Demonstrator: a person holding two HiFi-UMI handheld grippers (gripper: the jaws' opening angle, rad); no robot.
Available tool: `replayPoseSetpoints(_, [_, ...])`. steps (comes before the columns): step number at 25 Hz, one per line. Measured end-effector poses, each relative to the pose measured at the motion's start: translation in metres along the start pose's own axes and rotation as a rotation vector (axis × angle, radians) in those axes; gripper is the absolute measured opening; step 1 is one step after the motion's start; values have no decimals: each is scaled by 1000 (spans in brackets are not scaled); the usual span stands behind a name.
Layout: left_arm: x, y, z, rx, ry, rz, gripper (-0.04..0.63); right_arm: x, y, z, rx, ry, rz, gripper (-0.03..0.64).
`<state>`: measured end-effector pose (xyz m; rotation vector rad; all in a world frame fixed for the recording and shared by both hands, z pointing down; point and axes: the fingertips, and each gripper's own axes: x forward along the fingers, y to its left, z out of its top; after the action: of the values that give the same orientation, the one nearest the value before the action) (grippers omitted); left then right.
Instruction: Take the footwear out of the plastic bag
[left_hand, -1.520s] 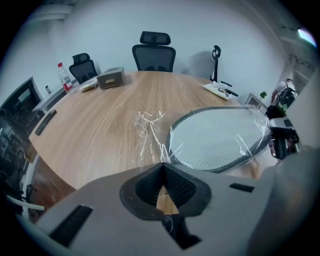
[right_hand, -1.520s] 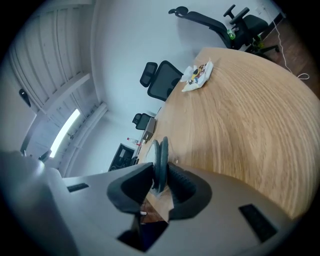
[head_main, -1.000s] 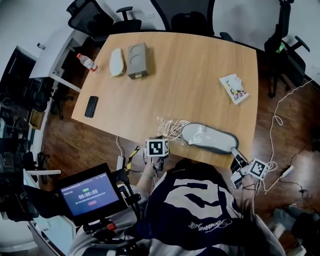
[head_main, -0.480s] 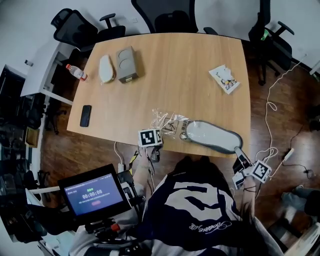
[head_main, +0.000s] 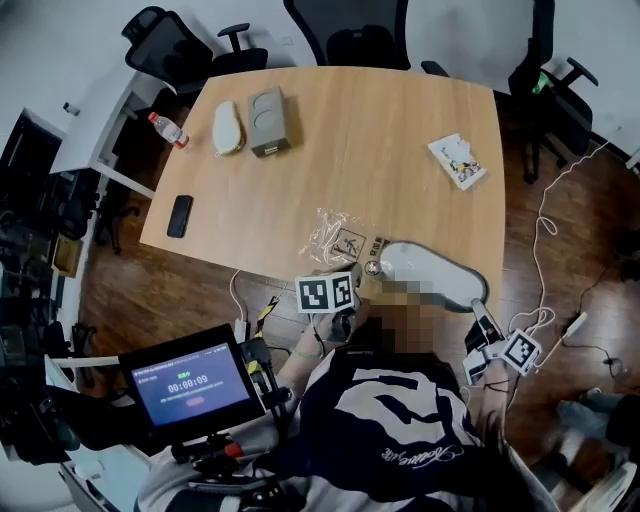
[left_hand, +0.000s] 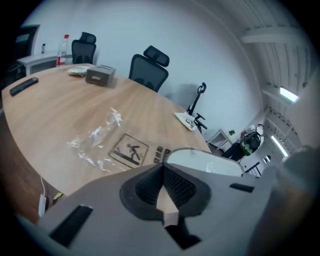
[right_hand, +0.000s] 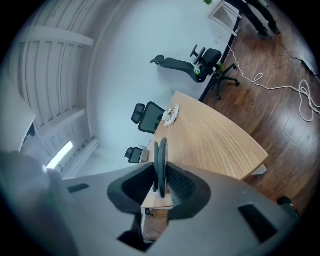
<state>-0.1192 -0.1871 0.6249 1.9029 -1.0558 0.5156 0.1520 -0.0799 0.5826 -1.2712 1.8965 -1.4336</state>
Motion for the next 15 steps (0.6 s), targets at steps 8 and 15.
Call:
replayPoseSetpoints(8, [64,-17,-29,153,170,181,2,-25,-16,9,-13,65,-32,80])
replayPoseSetpoints(15, [71,-7,-27,59,149,263,2,-73,-47,32,-10,85,-134,80])
